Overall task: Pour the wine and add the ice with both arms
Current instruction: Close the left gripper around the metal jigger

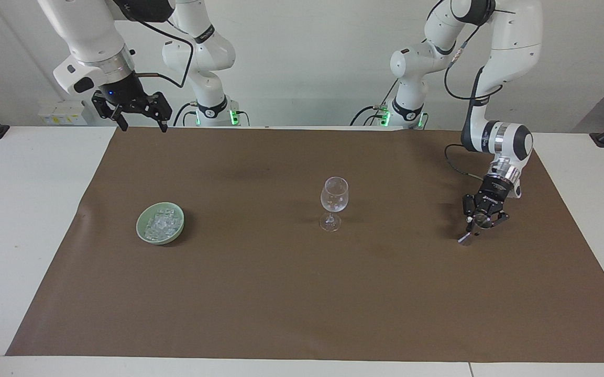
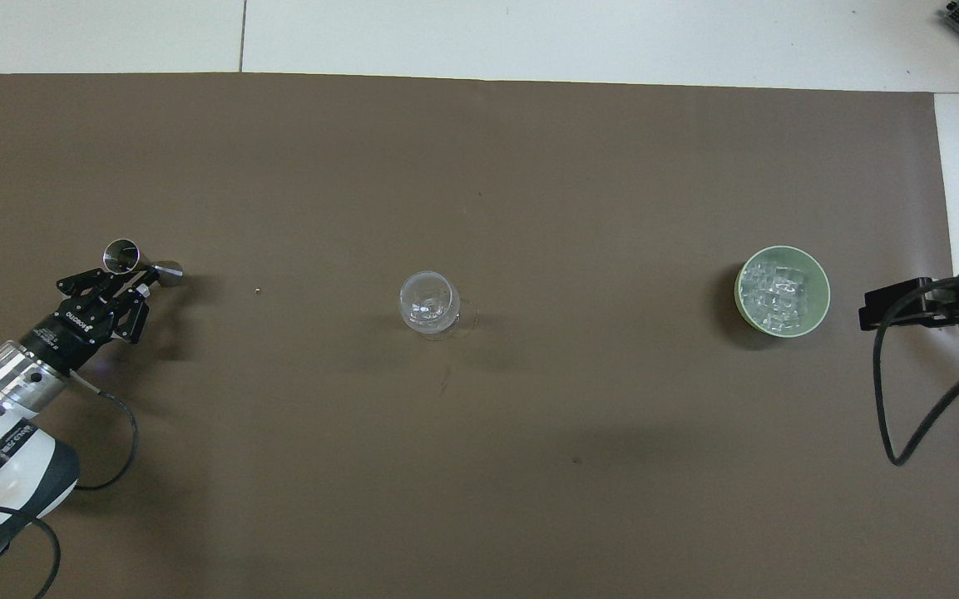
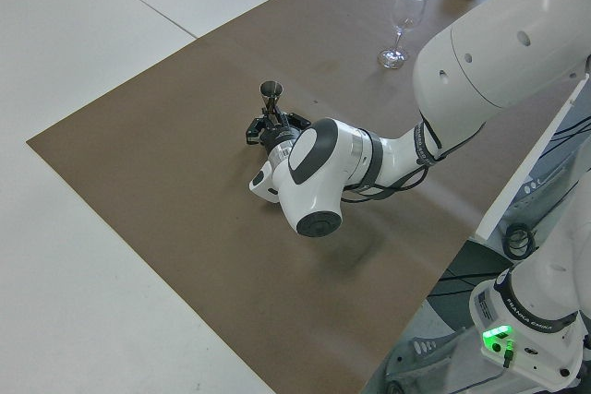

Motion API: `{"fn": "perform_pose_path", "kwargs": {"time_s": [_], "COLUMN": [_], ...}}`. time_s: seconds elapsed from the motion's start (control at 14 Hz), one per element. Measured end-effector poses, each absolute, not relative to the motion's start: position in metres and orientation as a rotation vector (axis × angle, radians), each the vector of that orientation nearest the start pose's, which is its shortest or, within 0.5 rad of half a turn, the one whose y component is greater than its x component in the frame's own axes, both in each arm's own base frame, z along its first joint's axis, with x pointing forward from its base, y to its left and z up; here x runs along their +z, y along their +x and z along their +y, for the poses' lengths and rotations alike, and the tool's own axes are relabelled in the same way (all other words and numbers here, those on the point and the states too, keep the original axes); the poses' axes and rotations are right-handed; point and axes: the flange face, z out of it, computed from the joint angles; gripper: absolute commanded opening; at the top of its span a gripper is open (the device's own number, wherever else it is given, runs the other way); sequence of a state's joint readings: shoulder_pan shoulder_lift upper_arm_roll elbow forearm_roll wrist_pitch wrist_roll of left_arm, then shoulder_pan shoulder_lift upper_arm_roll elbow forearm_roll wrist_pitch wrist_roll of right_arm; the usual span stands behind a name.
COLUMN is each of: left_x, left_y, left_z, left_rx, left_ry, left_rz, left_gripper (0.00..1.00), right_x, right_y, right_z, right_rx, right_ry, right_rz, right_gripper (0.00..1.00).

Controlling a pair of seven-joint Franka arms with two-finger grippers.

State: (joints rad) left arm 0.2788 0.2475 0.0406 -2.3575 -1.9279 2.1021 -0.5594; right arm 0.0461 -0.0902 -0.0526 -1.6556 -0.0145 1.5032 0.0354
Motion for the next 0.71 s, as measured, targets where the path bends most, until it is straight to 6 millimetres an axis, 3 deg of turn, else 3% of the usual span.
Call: {"fn": "perform_pose_path", "kwargs": {"time_s": [0.71], "left_x": [0.228], "left_y": [0.498], "left_z": [0.102], "left_rx": [-0.489], "left_ry": [0.559], "left_rz": [1.782], "left_gripper": [0.33], "right_x": [0.627], "right_y": [0.518], "right_z": [-0.006], "right_rx": [0.098], "right_ry": [-3.150], "right_rz": [0.066], "right_gripper": [1.00]}}
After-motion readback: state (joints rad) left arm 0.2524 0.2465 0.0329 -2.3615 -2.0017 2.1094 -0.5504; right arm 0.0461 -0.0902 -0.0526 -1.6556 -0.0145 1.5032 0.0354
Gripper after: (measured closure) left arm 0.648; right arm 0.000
